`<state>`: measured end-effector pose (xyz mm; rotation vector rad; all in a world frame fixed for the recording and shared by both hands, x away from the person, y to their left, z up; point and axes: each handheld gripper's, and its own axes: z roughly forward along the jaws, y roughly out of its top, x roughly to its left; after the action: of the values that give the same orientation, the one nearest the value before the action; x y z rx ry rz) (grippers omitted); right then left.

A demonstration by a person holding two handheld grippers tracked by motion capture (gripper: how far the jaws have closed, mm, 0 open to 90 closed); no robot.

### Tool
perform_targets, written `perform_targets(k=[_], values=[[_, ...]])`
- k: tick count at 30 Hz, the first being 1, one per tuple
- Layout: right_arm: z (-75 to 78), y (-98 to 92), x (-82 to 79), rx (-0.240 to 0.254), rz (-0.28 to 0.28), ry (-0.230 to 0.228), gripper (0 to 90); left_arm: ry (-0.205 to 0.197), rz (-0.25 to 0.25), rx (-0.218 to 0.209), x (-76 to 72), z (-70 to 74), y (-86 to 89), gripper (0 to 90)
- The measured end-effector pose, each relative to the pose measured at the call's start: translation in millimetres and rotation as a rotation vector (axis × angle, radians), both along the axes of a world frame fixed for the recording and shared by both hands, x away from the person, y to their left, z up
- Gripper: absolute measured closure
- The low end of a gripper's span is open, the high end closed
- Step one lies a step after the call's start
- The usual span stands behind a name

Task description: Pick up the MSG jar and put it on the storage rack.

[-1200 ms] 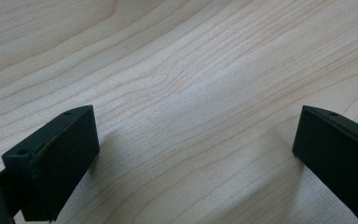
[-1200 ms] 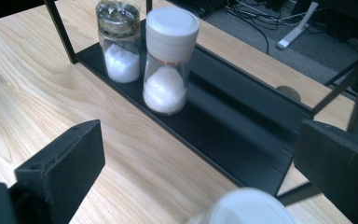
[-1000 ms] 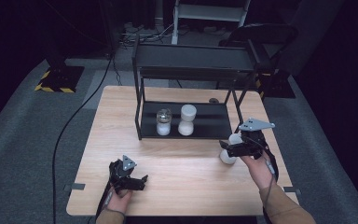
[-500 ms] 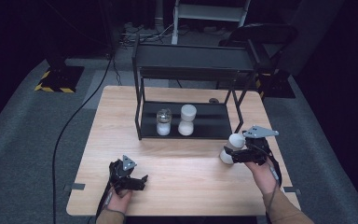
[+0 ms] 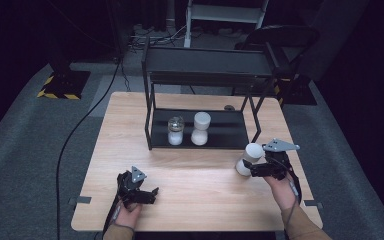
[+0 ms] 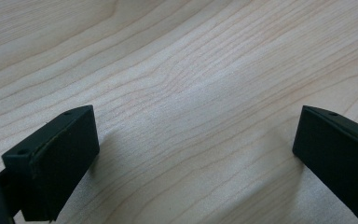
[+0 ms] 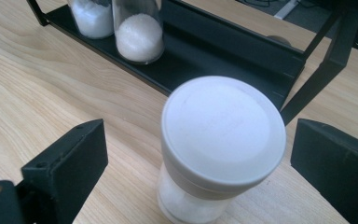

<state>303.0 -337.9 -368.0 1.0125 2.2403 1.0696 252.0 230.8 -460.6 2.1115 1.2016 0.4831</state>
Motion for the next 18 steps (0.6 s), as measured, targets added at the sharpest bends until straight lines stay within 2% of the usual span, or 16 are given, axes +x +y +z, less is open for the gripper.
perform_targets(k=[9,16,18], values=[[-11.3,-4.9,8.6,0.005,-0.008,0.031,8.7,0.0,0.0,0.0,0.0,0.0,-0.1,0.0],[-16.6,-7.6,16.3,0.027,-0.004,0.053,18.2,0.0,0.001,0.0,-0.1,0.0,-0.2,0.0],[-17.2,-7.2,18.5,0.03,-0.006,0.06,23.6,0.0,0.003,0.0,-0.2,0.0,-0.4,0.0]])
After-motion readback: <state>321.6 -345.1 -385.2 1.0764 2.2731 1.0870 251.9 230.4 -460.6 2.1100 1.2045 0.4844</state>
